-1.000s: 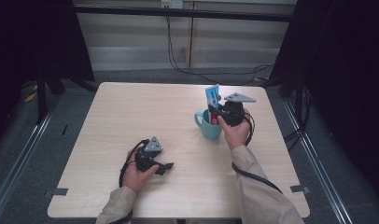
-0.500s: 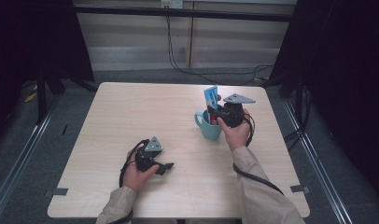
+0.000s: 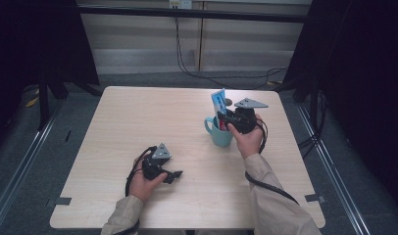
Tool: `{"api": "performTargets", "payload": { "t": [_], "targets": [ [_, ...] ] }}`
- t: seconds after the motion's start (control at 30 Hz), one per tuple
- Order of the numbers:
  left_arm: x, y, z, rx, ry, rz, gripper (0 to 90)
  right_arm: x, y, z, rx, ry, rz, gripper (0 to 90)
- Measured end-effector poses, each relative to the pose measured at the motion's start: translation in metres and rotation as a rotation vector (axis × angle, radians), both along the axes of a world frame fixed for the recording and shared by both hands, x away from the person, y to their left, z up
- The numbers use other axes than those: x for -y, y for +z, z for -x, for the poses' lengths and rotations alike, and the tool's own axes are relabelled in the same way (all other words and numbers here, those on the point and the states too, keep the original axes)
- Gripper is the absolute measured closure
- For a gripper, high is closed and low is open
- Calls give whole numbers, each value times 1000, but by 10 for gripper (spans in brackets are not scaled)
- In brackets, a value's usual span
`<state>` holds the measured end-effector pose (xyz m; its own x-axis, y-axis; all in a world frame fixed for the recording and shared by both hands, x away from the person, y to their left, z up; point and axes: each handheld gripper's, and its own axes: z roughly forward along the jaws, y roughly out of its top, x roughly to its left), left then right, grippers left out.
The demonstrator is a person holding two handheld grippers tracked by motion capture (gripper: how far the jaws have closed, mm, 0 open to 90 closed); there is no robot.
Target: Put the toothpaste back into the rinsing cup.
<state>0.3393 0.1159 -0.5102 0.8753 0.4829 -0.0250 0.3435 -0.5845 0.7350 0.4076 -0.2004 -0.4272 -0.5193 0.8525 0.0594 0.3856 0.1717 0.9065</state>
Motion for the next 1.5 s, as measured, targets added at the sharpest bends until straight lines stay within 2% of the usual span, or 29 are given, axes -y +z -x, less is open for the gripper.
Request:
{"api": "performTargets", "payload": {
  "t": [0.27, 0.63, 1.0, 1.5],
  "targets": [
    [1, 0, 0, -2, 3, 3, 218, 3, 2, 1, -4, -3, -8, 660],
    [1, 0, 0, -2, 2, 2, 218, 6, 3, 2, -18, 2, -4, 552],
    [1, 0, 0, -3, 2, 2, 217, 6, 8, 5, -12, 18, -3, 519],
    [1, 0, 0, -2, 2, 3, 218, 11, 11, 9, -32, -2, 5, 435]
  ]
}}
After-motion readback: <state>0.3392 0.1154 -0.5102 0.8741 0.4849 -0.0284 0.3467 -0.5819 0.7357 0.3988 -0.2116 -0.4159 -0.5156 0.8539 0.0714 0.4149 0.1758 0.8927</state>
